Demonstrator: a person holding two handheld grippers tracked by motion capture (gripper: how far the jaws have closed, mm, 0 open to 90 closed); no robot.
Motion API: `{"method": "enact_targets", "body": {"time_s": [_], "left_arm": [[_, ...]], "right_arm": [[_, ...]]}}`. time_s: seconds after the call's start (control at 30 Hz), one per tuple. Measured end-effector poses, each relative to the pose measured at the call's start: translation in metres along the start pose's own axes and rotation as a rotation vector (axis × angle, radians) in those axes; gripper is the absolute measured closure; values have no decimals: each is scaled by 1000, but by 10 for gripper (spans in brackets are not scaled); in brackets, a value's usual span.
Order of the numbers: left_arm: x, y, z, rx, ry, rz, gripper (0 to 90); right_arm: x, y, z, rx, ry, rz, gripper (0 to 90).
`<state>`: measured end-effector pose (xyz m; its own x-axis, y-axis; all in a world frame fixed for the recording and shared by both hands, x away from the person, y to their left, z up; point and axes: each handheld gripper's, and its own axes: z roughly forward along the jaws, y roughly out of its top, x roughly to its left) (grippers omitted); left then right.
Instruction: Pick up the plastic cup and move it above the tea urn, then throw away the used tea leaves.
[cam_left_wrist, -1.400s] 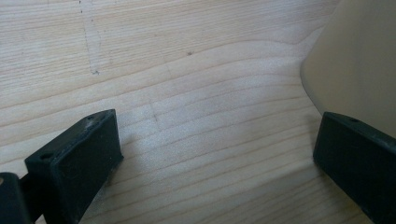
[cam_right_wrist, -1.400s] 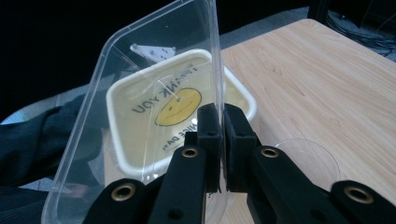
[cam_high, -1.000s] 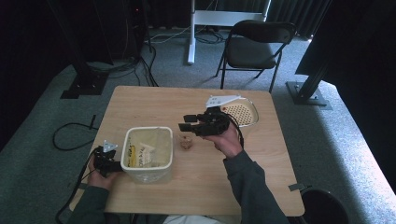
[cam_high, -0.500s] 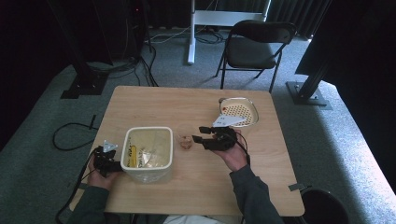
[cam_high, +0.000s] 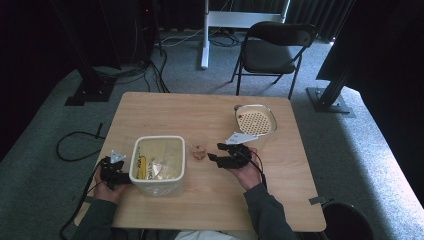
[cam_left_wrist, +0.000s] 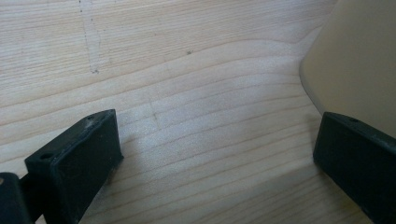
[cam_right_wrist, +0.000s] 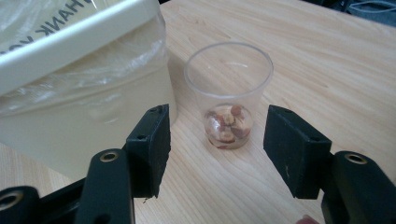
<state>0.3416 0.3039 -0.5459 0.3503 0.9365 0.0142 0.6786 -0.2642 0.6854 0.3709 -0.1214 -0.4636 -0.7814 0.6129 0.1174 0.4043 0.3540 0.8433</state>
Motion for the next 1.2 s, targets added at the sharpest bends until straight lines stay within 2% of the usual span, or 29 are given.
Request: {"method": "enact_targets", "body": {"time_s": [0.1,0.3,0.43,0.53,0.63,0.77,0.8,0.97,1.1,1.2], "left_arm": [[0,0,0,0,0,1,13],[0,0,0,1,-1,2,13],[0,0,0,1,-1,2,13],[0,0,0,1,-1,2,13],[0,0,0,1,-1,2,12],[0,0,0,1,-1,2,12],[0,0,0,1,-1,2,12],[0,0,0,1,-1,2,13],[0,0,0,1,-1,2,12],[0,0,0,1,-1,2,13]], "right_arm": [[-2,-4,4,2,-2,4,406],[-4,-12,15,18,-43,6,366],[-4,-16,20,-6,-56,-3,350],[-3,-17,24,-7,-88,-16,261],[-2,-18,30,-6,-93,-21,186],[-1,-18,39,-7,-92,-19,135],[-1,-18,45,-13,-75,-25,111],[1,-14,62,-35,-60,-22,125],[3,-14,78,-41,-72,-30,134],[3,-14,86,-68,-81,-8,152]]}}
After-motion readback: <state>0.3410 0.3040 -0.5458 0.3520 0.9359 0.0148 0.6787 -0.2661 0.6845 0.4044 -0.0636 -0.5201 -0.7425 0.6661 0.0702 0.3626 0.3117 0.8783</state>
